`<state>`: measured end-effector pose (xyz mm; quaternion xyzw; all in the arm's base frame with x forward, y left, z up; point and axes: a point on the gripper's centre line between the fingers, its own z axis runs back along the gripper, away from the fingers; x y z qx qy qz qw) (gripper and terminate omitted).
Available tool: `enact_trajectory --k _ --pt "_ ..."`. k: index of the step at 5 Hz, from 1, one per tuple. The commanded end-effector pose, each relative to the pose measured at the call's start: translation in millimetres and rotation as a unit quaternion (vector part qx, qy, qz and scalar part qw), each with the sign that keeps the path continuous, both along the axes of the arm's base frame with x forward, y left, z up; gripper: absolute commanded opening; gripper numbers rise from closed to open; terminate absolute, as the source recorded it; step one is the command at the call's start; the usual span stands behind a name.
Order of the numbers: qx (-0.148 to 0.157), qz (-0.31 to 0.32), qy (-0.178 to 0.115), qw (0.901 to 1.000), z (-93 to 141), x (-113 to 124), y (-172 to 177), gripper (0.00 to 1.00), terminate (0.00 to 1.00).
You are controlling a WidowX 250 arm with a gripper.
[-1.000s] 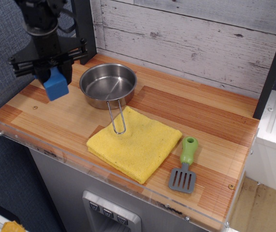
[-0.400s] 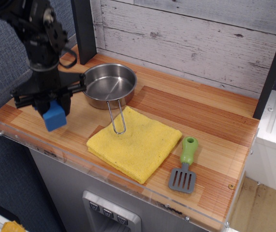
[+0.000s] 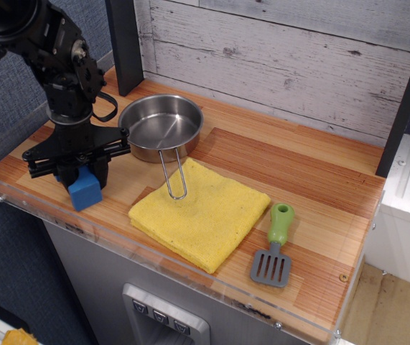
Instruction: Pick the blue toy from middle to corner
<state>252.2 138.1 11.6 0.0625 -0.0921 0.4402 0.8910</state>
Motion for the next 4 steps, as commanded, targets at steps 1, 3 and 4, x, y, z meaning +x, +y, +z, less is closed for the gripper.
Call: enact_trajectory --k 1,3,4 --pt "-0.001 -0.008 -0.014 0.9999 10.4 -2.2 -2.6 1.00 0.00" --pt "-0.002 -0.013 -0.022 0.9997 16.7 -3.6 -2.7 1.00 0.00" --pt "0.000 -0.022 -0.035 0.9991 28.4 -1.1 -3.3 1.00 0.00"
